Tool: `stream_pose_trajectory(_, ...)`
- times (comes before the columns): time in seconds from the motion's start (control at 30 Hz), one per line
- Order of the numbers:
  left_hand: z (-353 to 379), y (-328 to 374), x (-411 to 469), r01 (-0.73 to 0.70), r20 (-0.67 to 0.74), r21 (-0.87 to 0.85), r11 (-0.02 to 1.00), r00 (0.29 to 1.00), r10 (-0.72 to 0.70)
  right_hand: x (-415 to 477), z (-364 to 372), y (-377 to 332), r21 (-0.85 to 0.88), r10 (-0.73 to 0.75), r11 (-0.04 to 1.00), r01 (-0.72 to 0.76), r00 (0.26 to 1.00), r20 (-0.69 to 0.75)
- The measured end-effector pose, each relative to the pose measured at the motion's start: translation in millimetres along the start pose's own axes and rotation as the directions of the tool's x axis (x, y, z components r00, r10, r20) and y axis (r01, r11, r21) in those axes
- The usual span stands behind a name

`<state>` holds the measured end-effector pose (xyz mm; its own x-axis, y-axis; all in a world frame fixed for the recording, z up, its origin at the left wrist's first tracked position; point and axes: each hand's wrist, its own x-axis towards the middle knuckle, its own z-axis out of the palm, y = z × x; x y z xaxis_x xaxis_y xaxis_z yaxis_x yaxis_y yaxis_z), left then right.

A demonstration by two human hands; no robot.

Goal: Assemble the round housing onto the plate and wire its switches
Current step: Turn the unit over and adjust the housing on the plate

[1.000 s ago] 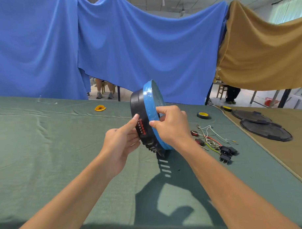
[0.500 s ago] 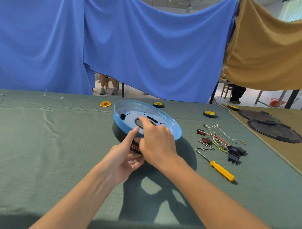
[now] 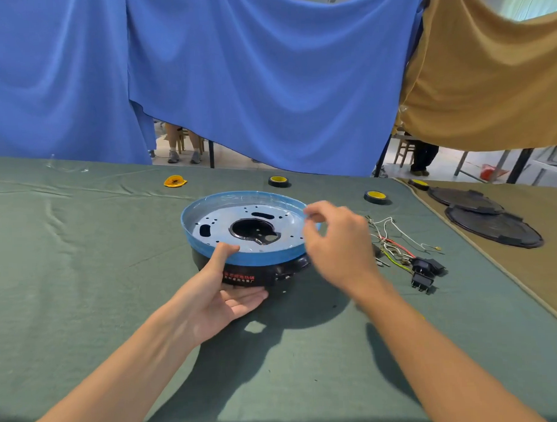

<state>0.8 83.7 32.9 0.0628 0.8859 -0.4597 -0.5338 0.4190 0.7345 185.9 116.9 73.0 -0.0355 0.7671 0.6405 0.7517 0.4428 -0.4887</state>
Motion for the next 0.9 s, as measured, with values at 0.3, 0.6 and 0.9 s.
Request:
stream_pose_trajectory(0.3, 7.8, -0.1, 11.2, 0.089, 0.055, 0.019, 0.996, 0.994, -0.09, 37.5, -16.8, 128.4, -0.545, 0.353, 0.823, -0.158, 0.894, 0.275)
stream_pose_trajectory(0.6, -8.1, 22.7, 14.3, 0.134, 0.091, 0.14, 0.981, 0.985, -0.148, 46.7, -14.8, 129.8, -0.474, 0.242, 0.88, 0.035, 0.825, 0.511)
stream_pose_trajectory(0.9, -8.9, 17.6, 21.3, 0.114, 0.056, 0.174, 0.978, 0.99, -0.126, 55.6, -16.9, 116.1, -0.468, 0.225, 0.861, 0.2, 0.676, 0.702)
